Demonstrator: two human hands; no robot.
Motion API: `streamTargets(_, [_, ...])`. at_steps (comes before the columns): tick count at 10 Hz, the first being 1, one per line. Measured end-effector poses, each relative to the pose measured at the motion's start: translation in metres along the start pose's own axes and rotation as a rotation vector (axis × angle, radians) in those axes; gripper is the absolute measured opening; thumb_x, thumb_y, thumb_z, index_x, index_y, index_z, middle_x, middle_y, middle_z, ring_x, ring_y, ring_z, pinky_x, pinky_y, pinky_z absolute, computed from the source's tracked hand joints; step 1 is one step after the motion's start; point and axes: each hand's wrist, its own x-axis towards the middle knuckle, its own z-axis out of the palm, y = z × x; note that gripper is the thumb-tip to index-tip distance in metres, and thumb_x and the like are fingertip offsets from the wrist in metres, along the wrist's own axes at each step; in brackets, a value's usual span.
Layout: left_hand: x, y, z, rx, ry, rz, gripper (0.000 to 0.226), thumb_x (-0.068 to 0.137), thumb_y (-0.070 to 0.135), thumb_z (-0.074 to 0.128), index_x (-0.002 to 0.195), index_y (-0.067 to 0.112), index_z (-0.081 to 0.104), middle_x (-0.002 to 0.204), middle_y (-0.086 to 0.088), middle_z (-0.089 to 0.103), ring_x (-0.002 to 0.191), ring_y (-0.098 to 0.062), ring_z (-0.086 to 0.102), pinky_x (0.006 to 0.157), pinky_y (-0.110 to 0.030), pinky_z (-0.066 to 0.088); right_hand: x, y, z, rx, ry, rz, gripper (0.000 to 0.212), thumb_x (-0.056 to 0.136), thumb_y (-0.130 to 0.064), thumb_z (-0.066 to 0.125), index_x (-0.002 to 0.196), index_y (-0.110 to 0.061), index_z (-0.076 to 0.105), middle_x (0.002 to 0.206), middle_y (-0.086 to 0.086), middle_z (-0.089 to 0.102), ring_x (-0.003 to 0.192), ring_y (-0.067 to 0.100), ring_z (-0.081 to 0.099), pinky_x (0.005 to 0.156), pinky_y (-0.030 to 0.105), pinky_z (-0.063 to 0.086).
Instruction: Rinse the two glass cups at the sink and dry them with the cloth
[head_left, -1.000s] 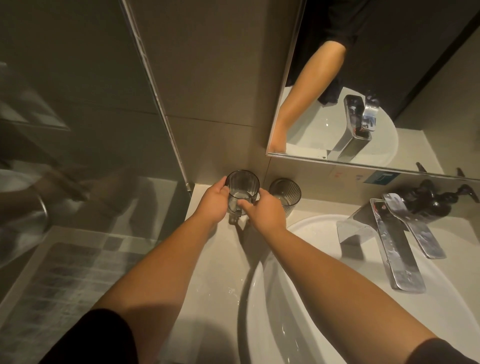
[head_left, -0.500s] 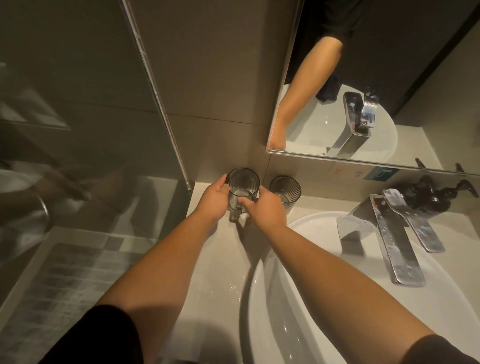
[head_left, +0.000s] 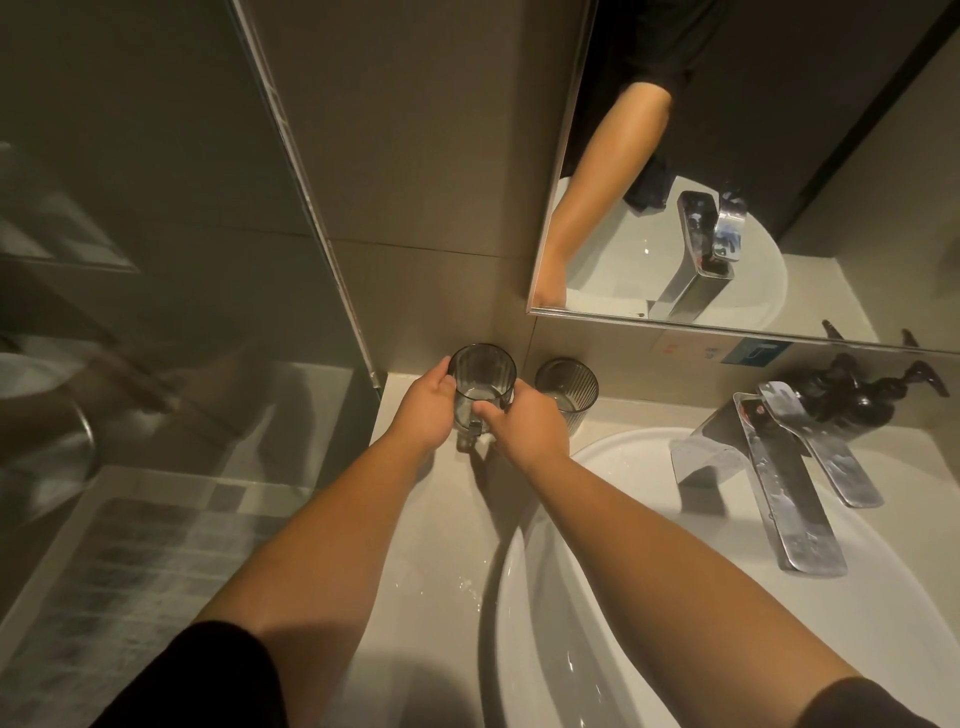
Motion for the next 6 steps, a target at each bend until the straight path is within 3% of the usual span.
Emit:
streamTargets(1, [0.000, 0.000, 0.001, -0.004, -0.005, 0.020, 0.041, 0.108, 0.012, 0.031, 0.143, 0.016, 0.051, 0.134, -0.003, 0.060, 0.117, -0.014, 0.053, 0.093, -0.020, 0.036, -0.001, -0.001, -0.001, -0.003, -0.006, 0.008, 0.050, 0.082, -0.055, 0.065, 0.109, -0.013, 0.060, 0.096, 0.008, 0.070, 0.089, 0.030, 0.065, 0.071, 0.035, 0.051])
streamTargets(4, [-0.001, 0.003, -0.004, 0.113, 0.024, -0.001, 0.042, 0.106, 0.015, 0.035, 0.146, 0.011, 0.049, 0.145, -0.008, 0.055, 0.136, -0.024, 0.048, 0.110, -0.030, 0.035, -0.008, -0.012, -0.017, -0.042, -0.056, 0.061, 0.049, 0.082, -0.052, 0.067, 0.100, -0.007, 0.059, 0.096, 0.010, 0.067, 0.086, 0.029, 0.062, 0.065, 0.031, 0.041])
streamTargets(5, [-0.005, 0.005, -0.008, 0.121, 0.094, -0.037, 0.047, 0.108, 0.026, 0.036, 0.153, 0.012, 0.037, 0.159, -0.007, 0.038, 0.147, -0.023, 0.033, 0.118, -0.030, 0.022, -0.012, -0.014, -0.024, -0.032, -0.075, 0.066, 0.048, 0.082, -0.055, 0.065, 0.096, -0.009, 0.060, 0.094, 0.010, 0.067, 0.086, 0.030, 0.062, 0.065, 0.031, 0.041])
streamTargets(6, [-0.015, 0.013, -0.012, 0.195, 0.127, -0.026, 0.051, 0.108, 0.034, 0.032, 0.154, 0.013, 0.034, 0.162, -0.007, 0.033, 0.150, -0.023, 0.029, 0.120, -0.033, 0.020, -0.022, -0.016, -0.035, -0.064, -0.073, 0.056, 0.047, 0.088, -0.057, 0.056, 0.098, -0.012, 0.063, 0.095, 0.009, 0.067, 0.093, 0.031, 0.063, 0.067, 0.032, 0.041])
